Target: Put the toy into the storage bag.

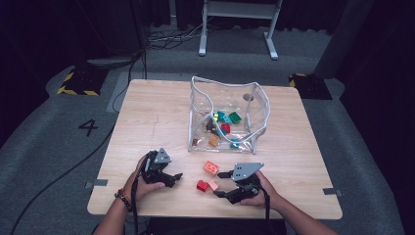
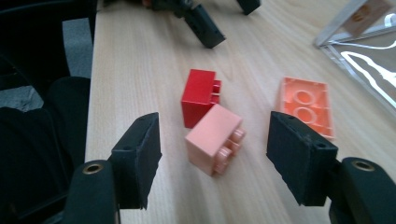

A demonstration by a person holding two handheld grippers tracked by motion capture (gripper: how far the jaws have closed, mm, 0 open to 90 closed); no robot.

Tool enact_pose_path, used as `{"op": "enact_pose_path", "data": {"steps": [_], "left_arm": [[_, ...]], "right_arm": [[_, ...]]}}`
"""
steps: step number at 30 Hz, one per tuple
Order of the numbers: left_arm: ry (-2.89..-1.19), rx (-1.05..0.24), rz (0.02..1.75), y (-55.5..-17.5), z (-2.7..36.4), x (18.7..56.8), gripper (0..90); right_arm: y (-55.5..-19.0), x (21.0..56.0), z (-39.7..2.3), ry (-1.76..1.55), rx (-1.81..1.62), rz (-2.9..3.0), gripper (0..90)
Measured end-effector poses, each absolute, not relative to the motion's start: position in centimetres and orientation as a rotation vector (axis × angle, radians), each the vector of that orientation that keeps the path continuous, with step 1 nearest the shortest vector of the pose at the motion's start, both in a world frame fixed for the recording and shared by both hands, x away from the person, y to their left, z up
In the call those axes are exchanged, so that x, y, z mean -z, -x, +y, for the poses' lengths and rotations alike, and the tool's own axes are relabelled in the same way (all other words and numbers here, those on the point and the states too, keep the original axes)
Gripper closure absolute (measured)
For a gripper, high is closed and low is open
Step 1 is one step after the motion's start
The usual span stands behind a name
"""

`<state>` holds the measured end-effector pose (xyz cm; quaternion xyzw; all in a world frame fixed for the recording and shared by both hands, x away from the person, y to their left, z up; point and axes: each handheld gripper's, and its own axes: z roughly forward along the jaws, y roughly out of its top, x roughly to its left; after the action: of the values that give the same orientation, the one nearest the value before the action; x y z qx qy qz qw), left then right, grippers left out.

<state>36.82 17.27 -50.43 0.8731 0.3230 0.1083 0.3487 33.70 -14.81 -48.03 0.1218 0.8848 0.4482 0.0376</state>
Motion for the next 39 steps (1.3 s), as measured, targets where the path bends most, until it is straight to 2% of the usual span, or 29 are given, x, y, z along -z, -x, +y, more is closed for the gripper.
{"op": "enact_pose_path", "data": {"steps": [8,11,16,17,39], "left_arm": [[-2.263,-0.28,0.837,-36.8,17.3,50.4,13.9],[-2.264,-0.281,0.837,-36.8,17.3,50.4,13.8],[-2.263,-0.281,0.837,-36.8,17.3,50.4,13.8],[-2.263,-0.281,0.837,-36.8,17.3,50.4,13.8],[-2.263,-0.281,0.837,-36.8,17.3,50.4,13.8]], "right_arm": [[-33.8,49.8,-13.3,-0.384,-1.281,2.727,38.9],[-34.0,50.0,-13.5,-0.454,-1.284,2.711,46.0],[-34.2,50.0,-14.0,-0.451,-1.278,2.684,64.8],[-34.2,50.0,-14.1,-0.456,-1.284,2.671,65.7],[-35.6,48.8,-19.4,-0.492,-1.267,2.596,66.7]]}}
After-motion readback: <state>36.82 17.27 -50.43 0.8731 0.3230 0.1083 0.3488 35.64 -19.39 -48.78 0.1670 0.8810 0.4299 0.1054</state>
